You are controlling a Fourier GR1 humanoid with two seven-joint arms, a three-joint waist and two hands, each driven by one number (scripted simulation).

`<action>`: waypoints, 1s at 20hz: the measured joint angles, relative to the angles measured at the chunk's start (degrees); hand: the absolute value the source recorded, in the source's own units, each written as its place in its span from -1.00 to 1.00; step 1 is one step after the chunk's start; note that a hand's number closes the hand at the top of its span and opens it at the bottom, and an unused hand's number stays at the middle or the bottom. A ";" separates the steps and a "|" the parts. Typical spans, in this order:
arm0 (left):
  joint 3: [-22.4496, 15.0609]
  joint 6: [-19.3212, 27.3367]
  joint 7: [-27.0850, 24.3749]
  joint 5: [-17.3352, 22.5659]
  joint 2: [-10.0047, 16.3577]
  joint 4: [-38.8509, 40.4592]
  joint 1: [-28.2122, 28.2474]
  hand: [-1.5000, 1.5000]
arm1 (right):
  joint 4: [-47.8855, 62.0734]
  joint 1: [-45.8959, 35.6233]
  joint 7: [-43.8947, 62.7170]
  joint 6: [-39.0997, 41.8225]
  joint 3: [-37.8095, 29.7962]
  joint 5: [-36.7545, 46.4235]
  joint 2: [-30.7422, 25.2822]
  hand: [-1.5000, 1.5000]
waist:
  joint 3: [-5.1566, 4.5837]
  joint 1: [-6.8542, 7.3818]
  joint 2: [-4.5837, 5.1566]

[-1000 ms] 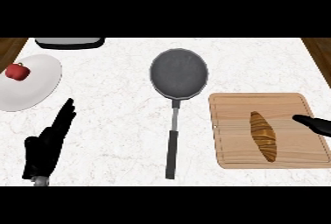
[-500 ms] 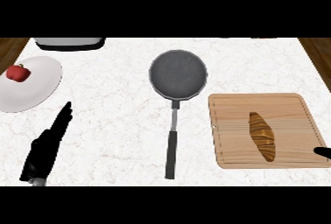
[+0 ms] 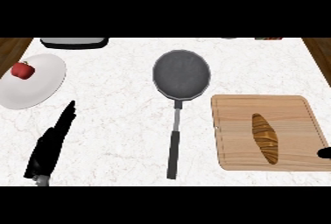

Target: Pick the croissant from the cutting board and place it in the pan

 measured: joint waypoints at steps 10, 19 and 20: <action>1.65 -2.02 -0.13 -1.59 -1.25 0.74 -0.58 0.00 | 3.43 -15.11 16.76 8.39 6.98 0.92 3.72 -1.00 | 0.03 0.27 0.04; 1.75 -2.17 0.64 -3.53 -3.29 0.54 -0.72 0.00 | 10.88 -24.57 23.45 15.95 13.44 2.63 7.56 -1.00 | 0.02 0.47 0.05; 1.78 -2.19 0.42 -3.70 -3.32 0.02 0.04 0.00 | 10.86 -24.41 23.79 16.19 14.02 2.69 7.86 -1.00 | 0.02 0.41 0.03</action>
